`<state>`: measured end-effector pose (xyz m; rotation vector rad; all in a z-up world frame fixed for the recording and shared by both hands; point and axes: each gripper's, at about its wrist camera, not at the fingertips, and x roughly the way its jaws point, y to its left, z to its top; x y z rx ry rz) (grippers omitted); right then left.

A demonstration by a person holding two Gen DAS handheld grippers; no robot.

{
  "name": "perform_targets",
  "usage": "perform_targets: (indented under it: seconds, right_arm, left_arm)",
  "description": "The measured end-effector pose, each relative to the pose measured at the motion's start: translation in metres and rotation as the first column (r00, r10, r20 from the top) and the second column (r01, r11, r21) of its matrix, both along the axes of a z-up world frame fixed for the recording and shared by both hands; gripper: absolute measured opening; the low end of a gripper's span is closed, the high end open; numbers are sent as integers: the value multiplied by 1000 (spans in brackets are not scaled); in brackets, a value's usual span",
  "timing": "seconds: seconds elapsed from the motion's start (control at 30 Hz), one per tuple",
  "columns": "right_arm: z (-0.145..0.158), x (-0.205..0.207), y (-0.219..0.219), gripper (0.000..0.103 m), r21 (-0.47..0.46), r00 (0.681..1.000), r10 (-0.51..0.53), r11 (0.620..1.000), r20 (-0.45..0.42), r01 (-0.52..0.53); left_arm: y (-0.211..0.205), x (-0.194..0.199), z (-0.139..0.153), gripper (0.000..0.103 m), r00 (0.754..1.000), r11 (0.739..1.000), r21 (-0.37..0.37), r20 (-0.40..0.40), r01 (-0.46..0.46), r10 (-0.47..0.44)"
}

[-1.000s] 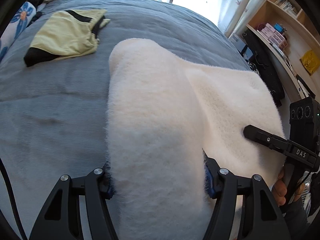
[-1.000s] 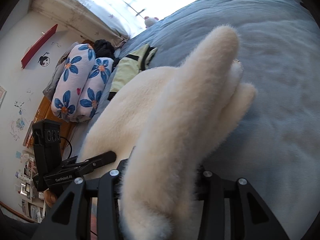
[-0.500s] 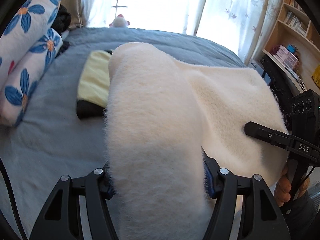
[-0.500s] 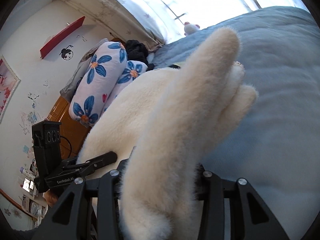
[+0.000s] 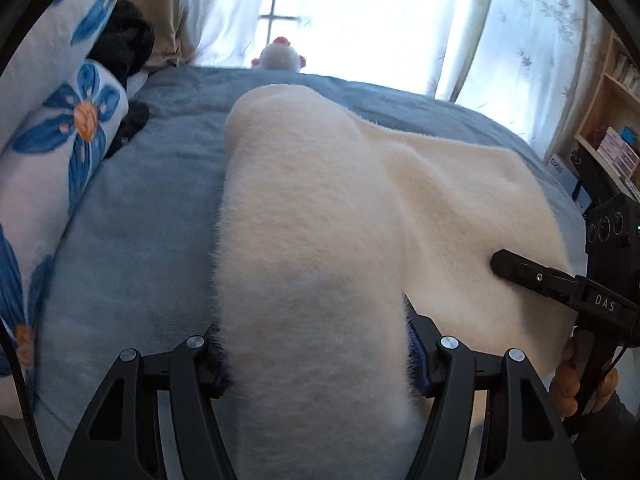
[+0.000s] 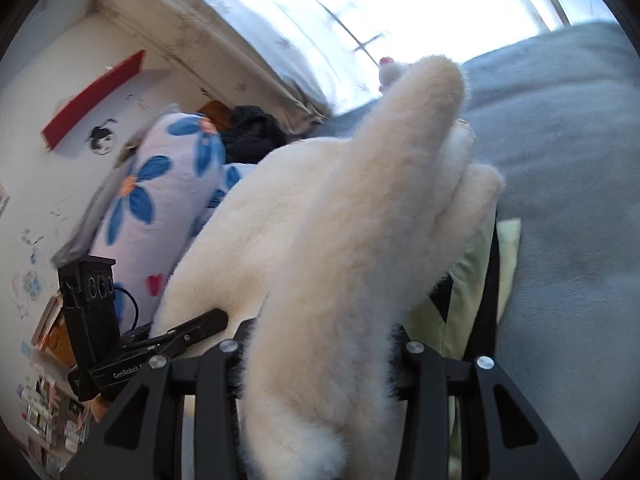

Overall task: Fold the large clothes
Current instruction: 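Lift the cardigan with both tools and lay it on the yellow-black clothes pile, then open both tools and pull them back from the clothes stack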

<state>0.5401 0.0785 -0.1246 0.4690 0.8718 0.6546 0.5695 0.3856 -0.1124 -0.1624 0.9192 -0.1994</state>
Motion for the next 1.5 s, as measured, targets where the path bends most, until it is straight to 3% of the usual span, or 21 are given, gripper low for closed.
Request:
perform_targets:
  seconds: [0.07, 0.17, 0.3, 0.4, 0.43, 0.5, 0.6, 0.67, 0.73, 0.83, 0.87, 0.97, 1.13, 1.17, 1.27, 1.3, 1.5]
  right_arm:
    - [-37, 12, 1, 46, -24, 998, -25, 999, -65, 24]
    - [-50, 10, -12, 58, 25, 996, -17, 1000, -89, 19]
    - [-27, -4, -22, 60, -79, 997, -5, 997, -77, -1]
    - [7, -26, -33, 60, -204, 1000, -24, 979, 3, 24]
    - [17, -32, -35, 60, -218, 999, -22, 976, 35, 29]
    - [36, -44, -37, 60, -241, 995, -17, 970, 98, 40]
    - [50, -56, -28, 59, -269, 988, 3, 962, 154, 39]
    - [48, -58, -12, 36, -303, 986, 31, 953, 165, 21]
    - [33, -51, 6, 19, -335, 992, 55, 942, 117, -13]
    - [11, -49, 8, 1, -425, 994, 14, 905, 107, 33]
    - [5, -47, 5, 0, -432, 995, 2, 901, 98, 40]
    - [2, -46, -1, 0, -391, 998, -6, 920, 66, 31]
    - [18, -58, -5, 1, -368, 1000, -9, 930, 30, 19]
    - [21, -62, -9, 3, -357, 1000, -10, 934, 19, 16]
    - [37, -79, -24, 3, -320, 1000, -9, 948, -21, 2]
    - [46, -89, -32, 3, -305, 1000, -7, 952, -26, -1]
    - [99, -155, -70, 3, -285, 1000, 8, 959, -4, -9]
  left_arm:
    - [8, 5, -31, 77, 1000, 999, -33, -19, -23, 23]
    - [16, -3, -43, 82, 1000, 995, -99, 27, 0, 3]
    - [15, -7, -32, 88, 999, 999, -42, 9, -30, 31]
    - [13, -18, -5, 84, 997, 996, 66, 56, -52, 49]
    - [12, -22, 5, 81, 995, 994, 97, 85, -56, 48]
    - [11, -30, 25, 54, 991, 990, 123, 128, -62, 46]
    - [7, -36, 40, 22, 989, 993, 103, 139, -58, 43]
    - [-2, -39, 37, 18, 992, 993, 108, 124, -41, 28]
    - [-13, -38, 24, 16, 996, 987, 157, 85, -19, 5]
    - [-30, -47, 10, 15, 998, 963, 265, 62, -42, 26]
    - [-34, -53, 7, 15, 998, 961, 273, 45, -47, 36]
    - [-31, -51, -5, 15, 998, 957, 284, 13, -58, 57]
    - [-40, -59, 6, 18, 996, 950, 298, 14, -93, 93]
    - [-42, -63, 10, 24, 995, 954, 285, 7, -95, 98]
    - [-50, -83, 25, 60, 995, 969, 231, -9, -92, 97]
    - [-54, -92, 32, 64, 995, 970, 225, 1, -96, 98]
    - [-80, -163, 87, 67, 997, 978, 195, 39, -69, 63]
